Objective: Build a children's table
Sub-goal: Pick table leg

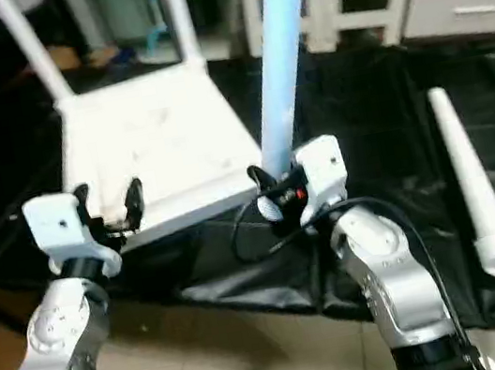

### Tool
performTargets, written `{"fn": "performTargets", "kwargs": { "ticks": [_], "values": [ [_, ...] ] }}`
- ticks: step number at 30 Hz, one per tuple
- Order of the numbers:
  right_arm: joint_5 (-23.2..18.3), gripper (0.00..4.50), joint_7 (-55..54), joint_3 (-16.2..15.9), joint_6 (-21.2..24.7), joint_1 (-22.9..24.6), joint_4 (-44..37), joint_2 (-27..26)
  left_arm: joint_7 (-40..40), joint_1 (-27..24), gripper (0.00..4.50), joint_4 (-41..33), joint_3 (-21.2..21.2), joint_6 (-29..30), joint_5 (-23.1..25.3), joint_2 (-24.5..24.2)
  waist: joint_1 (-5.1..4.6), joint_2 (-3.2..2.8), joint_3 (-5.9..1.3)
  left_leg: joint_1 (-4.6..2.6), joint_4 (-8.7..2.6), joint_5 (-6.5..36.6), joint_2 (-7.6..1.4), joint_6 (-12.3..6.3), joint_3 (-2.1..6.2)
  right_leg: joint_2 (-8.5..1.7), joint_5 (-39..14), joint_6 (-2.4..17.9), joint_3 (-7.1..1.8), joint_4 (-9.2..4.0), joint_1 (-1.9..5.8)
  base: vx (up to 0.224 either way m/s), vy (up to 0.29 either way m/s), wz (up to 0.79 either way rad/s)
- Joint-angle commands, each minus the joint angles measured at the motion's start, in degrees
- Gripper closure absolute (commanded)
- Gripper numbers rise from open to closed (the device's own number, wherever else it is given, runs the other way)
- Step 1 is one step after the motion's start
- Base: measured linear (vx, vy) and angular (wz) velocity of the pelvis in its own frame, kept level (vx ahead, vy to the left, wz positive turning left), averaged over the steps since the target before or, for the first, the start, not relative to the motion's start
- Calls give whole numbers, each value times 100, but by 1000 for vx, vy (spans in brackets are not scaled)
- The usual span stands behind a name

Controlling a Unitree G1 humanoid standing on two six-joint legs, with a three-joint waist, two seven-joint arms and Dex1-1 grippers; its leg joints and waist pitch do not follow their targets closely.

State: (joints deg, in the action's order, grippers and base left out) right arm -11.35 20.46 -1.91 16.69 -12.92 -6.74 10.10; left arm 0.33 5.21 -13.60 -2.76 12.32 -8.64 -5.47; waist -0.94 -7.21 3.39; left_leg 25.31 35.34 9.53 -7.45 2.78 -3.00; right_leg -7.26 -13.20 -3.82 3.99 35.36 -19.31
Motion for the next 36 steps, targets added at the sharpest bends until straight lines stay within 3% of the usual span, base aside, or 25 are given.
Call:
{"fn": "performTargets", "kwargs": {
  "ticks": [1,5,6,7,12,13,14,15,16,17,18,21,22,24,25,27,28,29,30,31,32,33,34,35,36],
  "values": [
    [-66,266,-70,201,-45,-53,-118,-6,-110,127,29,106,-84,-62,33,12,-74,67,-257,-308,-574,4299,-247,684,27,-82,-3096,530,-100,-571,-17,0,0,0],
    [-117,266,-91,243,49,-36,-92,-1,-123,129,29,100,-59,-54,25,19,-261,59,-235,-430,-571,4742,-198,457,-24,77,-3698,302,31,-685,85,0,0,0],
    [-81,266,-69,198,75,-8,-89,31,-145,79,29,46,-46,-42,19,21,-381,21,-279,-888,-490,4881,-342,602,-149,217,-3438,308,-106,-727,-176,0,0,0],
    [-62,266,-59,174,76,-1,-87,43,-149,62,29,27,-44,-43,26,20,-390,101,-178,-953,-571,5067,-407,687,-154,330,-2932,312,-25,-683,-166,39,41,-45],
    [-107,266,-14,121,110,-9,-96,20,-157,23,29,-20,-39,-44,66,32,-493,120,-107,-1045,-734,5410,-486,663,-405,342,-2381,473,71,-535,-88,50,33,-77],
    [-93,266,22,86,99,-17,-104,16,-133,16,29,-54,-29,-33,83,45,-489,268,-39,-572,-836,5283,-318,409,-348,241,-2731,287,268,-600,271,62,-10,-68],
    [-96,266,25,86,101,-18,-104,14,-131,16,29,-56,-28,-31,84,46,-560,130,-165,-498,-702,4707,-215,273,-419,41,-3309,160,113,-671,445,62,-10,-68],
    [-96,266,25,86,101,-18,-104,14,-131,16,29,-56,-28,-31,84,46,-630,268,-146,-520,-609,4439,-174,195,-439,-15,-4029,38,98,-831,363,62,-18,-29],
    [-100,266,35,76,101,-14,-106,7,-122,8,29,-74,-23,-30,93,44,-729,294,-233,-337,-438,3520,-95,56,-444,-138,-4718,-106,34,-887,475,62,-35,-12],
    [-100,266,35,76,101,-14,-106,7,-122,8,29,-74,-23,-30,93,44,-740,300,-305,-290,-389,2818,-78,-127,-448,-193,-4677,-32,-58,-918,494,62,-35,-12],
    [-97,266,46,61,98,-17,-99,3,-119,-7,29,-94,-7,-20,83,42,-764,318,-310,-274,-403,2647,-83,-199,-436,-160,-4546,55,-58,-909,479,81,-41,2],
    [-86,266,127,-7,108,-39,-63,36,-108,-55,29,-136,40,-4,75,42,-827,301,-353,-413,-495,2252,-144,-448,-431,81,-3061,876,12,-802,452,105,-18,13],
    [-86,266,127,-7,108,-39,-63,36,-108,-55,29,-136,40,-4,75,42,-845,255,-390,-582,-506,2118,-186,-709,-449,176,-2084,1376,24,-721,414,141,-14,25],
    [-114,266,185,-25,114,-61,-49,42,-92,-75,29,-155,50,6,115,28,-807,249,-408,-720,-501,2054,-235,-917,-479,192,-1630,1653,16,-669,360,158,-9,26],
    [-139,266,246,-32,125,-92,-28,52,-67,-103,29,-188,67,17,146,33,-784,224,-462,-707,-454,1314,-233,-1337,-449,243,-607,1796,45,-540,471,187,17,19],
    [-143,266,272,-39,152,-132,4,54,-56,-130,29,-230,88,34,169,37,-715,242,-525,-732,-363,590,-168,-1717,-438,267,-53,1664,60,-471,514,172,25,15],
    [-91,266,298,-87,120,-172,51,69,-49,-166,29,-279,104,52,185,29,-393,245,-556,-130,-103,-486,252,-2663,-378,51,265,785,240,-698,1045,159,64,52],
    [-91,266,298,-87,120,-172,51,69,-49,-166,29,-279,104,52,185,29,-514,217,-552,-337,-142,-848,174,-2847,-216,186,162,792,357,-616,859,159,64,52],
    [-91,266,298,-87,120,-172,51,69,-49,-166,29,-279,104,52,185,29,-698,66,-499,-1093,-157,-1601,104,-3528,339,654,-605,411,573,-263,352,220,21,75],
    [-99,266,291,-81,105,-182,64,52,-41,-185,29,-295,111,60,196,20,-780,14,-537,-1595,-120,-1733,-82,-3921,741,689,-1280,196,524,119,-194,221,-187,41],
    [-207,266,221,14,170,-196,74,-31,-35,-201,29,-303,125,62,197,10,-842,63,-511,-1704,-251,-2605,-517,-4237,1355,462,-1837,-197,212,512,-474,221,-187,41],
    [-207,266,221,15,171,-196,74,-31,-35,-201,29,-303,125,62,197,10,-896,142,-510,-1658,-326,-3134,-596,-4183,1523,332,-1679,-276,44,576,-559,135,-280,20],
    [-207,266,165,58,173,-209,90,-45,-36,-208,29,-306,133,63,198,5,-806,275,-450,-1500,-366,-2909,-389,-3362,1621,182,-1075,-225,-365,568,-606,-9,-218,21],
    [-207,266,162,81,171,-215,107,-37,-55,-213,29,-300,145,37,165,22,-665,557,-434,-1368,-214,-1401,-165,-1906,1006,-121,85,280,-855,100,-443,-9,-218,21],
    [-198,266,169,91,165,-219,120,-22,-73,-217,29,-296,153,14,135,39,-152,970,-377,-245,515,859,891,-1426,45,58,745,-607,-1379,-448,788,1,-171,33]
  ]
}}
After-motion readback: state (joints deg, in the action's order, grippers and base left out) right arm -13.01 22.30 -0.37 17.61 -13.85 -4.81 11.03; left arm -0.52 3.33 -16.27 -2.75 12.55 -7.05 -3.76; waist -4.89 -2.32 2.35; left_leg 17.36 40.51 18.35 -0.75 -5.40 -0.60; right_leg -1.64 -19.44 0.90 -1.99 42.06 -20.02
